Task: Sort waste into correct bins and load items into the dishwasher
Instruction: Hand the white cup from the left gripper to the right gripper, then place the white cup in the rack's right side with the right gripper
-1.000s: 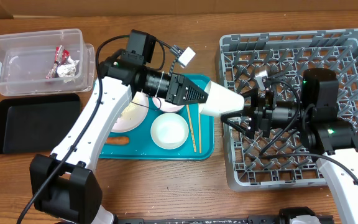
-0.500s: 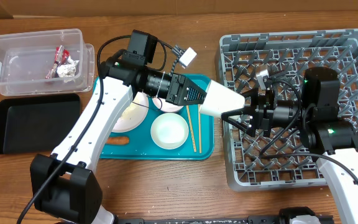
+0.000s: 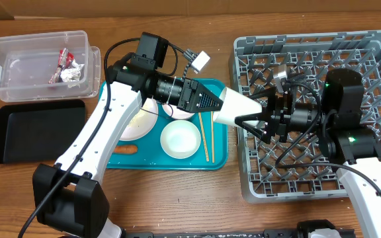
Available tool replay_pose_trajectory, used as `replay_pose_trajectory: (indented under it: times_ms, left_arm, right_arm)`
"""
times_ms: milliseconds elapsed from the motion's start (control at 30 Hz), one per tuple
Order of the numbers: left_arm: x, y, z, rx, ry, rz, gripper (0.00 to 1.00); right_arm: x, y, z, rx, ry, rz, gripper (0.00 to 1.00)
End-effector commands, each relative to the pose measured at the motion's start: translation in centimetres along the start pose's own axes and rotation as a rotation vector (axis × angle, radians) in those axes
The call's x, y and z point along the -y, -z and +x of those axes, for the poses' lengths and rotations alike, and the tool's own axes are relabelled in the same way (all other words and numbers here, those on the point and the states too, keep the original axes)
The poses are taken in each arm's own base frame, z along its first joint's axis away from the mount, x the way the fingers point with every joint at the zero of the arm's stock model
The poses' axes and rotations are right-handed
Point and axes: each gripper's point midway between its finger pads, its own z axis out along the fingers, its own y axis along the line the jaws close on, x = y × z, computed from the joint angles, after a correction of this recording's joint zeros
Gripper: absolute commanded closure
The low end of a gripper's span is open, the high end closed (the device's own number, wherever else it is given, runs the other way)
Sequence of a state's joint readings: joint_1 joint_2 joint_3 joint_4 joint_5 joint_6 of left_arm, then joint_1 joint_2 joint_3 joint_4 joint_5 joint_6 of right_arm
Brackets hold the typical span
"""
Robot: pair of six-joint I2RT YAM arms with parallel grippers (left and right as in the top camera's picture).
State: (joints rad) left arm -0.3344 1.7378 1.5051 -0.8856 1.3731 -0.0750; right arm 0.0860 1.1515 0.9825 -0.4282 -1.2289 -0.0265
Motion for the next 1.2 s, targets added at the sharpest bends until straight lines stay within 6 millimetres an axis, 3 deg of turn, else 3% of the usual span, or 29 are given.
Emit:
replay_pose_trajectory:
  times_ms: [0, 267, 467, 600, 700, 800, 867, 967, 1100, 1167]
  left_arm:
    - [0.4, -0.2, -0.2, -0.004, -0.012, 0.005, 0.96]
    - [0.0, -0.2, -0.3, -0.002, -0.011, -0.020, 0.94]
    - [-1.4, 0.0, -0.4, 0.006, -0.002, -0.101, 0.73]
    - [-4.4, 1.1, -0.1, 0.021, 0.059, -0.271, 0.62]
    - [-8.5, 4.7, 1.0, 0.040, 0.161, -0.535, 0.58]
    - [-10.3, 7.7, 2.0, 0.056, 0.217, -0.694, 0.56]
    - [-11.3, 11.0, 3.0, 0.074, 0.264, -0.846, 0.55]
    - [-11.8, 16.0, 4.6, 0.110, 0.323, -1.058, 0.55]
    - [-10.8, 22.9, 6.9, 0.211, 0.414, -1.347, 0.55]
    - [-10.0, 24.8, 7.6, 0.252, 0.431, -1.418, 0.55]
  right_arm:
    - [-0.5, 0.1, -0.8, 0.006, 0.029, -0.002, 0.27]
    - [-0.5, 0.0, -0.6, 0.001, 0.014, -0.002, 0.39]
    - [1.2, 0.1, 0.2, -0.017, -0.045, 0.096, 0.46]
    - [3.5, 0.6, 1.6, -0.051, -0.121, 0.236, 0.51]
    - [6.5, 2.0, 3.0, -0.075, -0.231, 0.440, 0.59]
    - [8.4, 4.1, 3.7, -0.080, -0.310, 0.604, 0.61]
    - [9.7, 6.9, 3.9, -0.072, -0.404, 0.763, 0.67]
    - [10.3, 11.1, 3.6, -0.047, -0.494, 0.938, 0.70]
    - [10.8, 17.8, 3.5, 0.018, -0.598, 1.179, 0.72]
    - [11.2, 21.2, 4.2, 0.061, -0.664, 1.305, 0.73]
